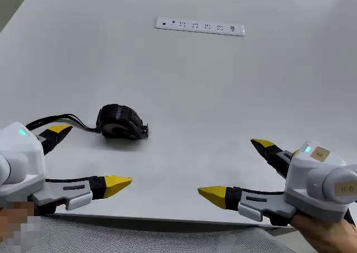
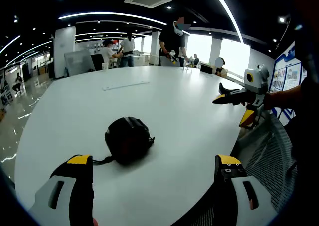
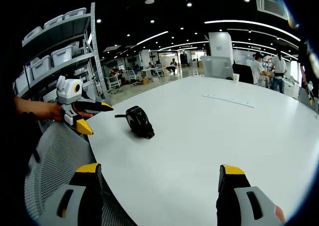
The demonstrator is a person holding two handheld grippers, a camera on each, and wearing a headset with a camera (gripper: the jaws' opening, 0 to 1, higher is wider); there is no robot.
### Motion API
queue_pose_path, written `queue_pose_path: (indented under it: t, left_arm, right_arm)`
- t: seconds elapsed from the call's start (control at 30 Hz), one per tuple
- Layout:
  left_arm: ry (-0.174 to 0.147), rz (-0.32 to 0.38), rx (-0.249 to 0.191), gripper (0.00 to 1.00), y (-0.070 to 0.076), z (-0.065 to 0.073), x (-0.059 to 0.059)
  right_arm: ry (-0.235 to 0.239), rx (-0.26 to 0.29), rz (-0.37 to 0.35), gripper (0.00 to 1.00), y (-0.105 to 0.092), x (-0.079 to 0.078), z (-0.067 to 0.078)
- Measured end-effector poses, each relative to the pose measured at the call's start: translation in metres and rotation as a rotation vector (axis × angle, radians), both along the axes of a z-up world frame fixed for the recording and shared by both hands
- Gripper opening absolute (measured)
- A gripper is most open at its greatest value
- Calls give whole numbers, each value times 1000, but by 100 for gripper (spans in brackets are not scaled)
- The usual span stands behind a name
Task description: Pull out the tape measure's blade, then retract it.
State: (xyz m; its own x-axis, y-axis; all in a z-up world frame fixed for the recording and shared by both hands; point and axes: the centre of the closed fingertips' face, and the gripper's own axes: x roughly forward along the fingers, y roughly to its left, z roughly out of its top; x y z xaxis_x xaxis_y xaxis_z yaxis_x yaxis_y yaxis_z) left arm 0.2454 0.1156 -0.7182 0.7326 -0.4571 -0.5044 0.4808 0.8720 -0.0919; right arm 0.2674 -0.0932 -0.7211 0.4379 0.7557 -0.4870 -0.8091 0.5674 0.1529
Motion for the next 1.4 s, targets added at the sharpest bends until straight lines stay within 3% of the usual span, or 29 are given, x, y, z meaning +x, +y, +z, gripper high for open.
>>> queue_pose_path:
  t: [0.8, 1.4]
  left_arm:
    - [1, -12, 12, 99, 2, 0, -1]
    - [27, -42, 35, 99, 8, -1, 2]
  right_arm:
    - [-17, -3, 4, 99, -1, 1, 1]
    - [-19, -18, 24, 99, 0, 9, 2]
